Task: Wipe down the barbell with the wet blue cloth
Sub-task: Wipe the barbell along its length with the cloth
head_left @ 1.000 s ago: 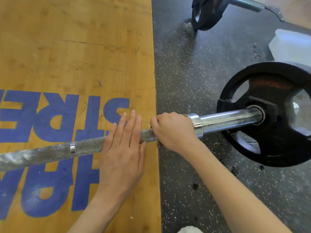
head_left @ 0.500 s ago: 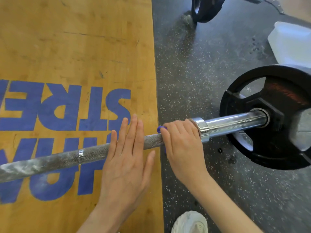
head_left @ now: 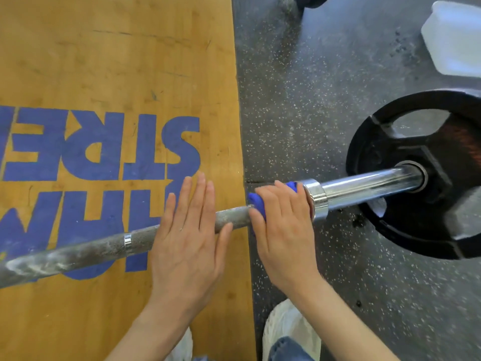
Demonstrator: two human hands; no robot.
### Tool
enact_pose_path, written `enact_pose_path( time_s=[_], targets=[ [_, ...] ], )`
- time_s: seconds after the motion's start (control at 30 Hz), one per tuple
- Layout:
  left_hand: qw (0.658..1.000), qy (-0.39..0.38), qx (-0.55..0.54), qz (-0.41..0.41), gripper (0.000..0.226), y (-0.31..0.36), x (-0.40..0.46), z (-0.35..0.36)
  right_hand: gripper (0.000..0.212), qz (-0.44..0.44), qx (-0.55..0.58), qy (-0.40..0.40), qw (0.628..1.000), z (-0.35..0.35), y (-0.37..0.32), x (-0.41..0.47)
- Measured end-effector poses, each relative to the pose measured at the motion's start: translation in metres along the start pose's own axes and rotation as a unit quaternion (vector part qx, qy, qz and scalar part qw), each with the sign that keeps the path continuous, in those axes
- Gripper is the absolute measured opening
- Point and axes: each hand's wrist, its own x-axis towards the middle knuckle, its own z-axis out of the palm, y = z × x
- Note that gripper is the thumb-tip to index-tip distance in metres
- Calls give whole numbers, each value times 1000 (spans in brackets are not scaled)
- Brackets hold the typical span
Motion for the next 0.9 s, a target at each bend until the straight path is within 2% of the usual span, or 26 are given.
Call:
enact_pose_path(
  time_s=[0.03, 0.1, 0.17, 0.23, 0.3, 0.33, 0.4, 0.43, 0.47, 0.6, 0.67, 0.7, 0.73, 0.8, 0.83, 0.87, 0.9],
  targets=[
    [1000, -1, -2, 2, 64, 1, -2, 0, 54, 15, -21, -57, 998, -4, -5, 16],
    [1000, 1, -4, -2, 65, 2, -6, -1, 59, 4, -106, -109, 988, -7, -7, 36],
    [1000, 0, -5, -5, 65, 4, -9, -1, 53, -8, -71, -80, 994, -6, -3, 24],
    [1000, 1, -14, -9, 65, 5, -12, -1, 42, -7, -10, -8, 1000, -4, 2, -10],
    [1000, 2, -15, -8, 65, 6, -14, 0, 46, 4, 2, 10, 1000, -2, 2, -22],
    [1000, 1, -13, -6, 66, 6, -16, 0, 52, 15, -4, -8, 1000, -2, 1, -14],
    [1000, 0, -13, -6, 66, 7, -18, 0, 69, 14, -63, -113, 991, -7, -6, 17],
    [1000, -2, -10, -5, 66, 7, -18, 0, 70, -2, -91, -149, 985, -10, -5, 26],
    [1000, -5, -7, -3, 66, 7, -18, 0, 66, -20, -96, -148, 984, -10, -3, 26],
    [1000, -1, -11, 0, 65, 7, -22, 0, 41, 11, 14, -17, 1000, -8, 0, -19],
    [1000, -3, -7, 5, 65, 9, -25, 0, 39, 19, -24, -10, 999, -7, -1, -14],
    [1000, -3, -6, 6, 65, 9, -26, 0, 33, 7, -62, -34, 997, -11, -1, 0],
    [1000, -3, -4, 6, 65, 9, -27, 0, 22, -19, -110, -103, 988, -16, -5, 16],
    [1000, -3, 3, 6, 65, 11, -30, 1, 10, -93, -179, -255, 946, -28, -11, 35],
    [1000, -4, 4, 7, 66, 12, -31, 1, 6, -97, -188, -286, 935, -32, -10, 36],
    [1000, -5, 5, 9, 66, 12, -32, 1, 19, -91, -186, -275, 939, -33, -6, 30],
    [1000, -6, 7, 10, 66, 12, -34, 1, 42, -68, -178, -259, 947, -34, -6, 21]
  ],
)
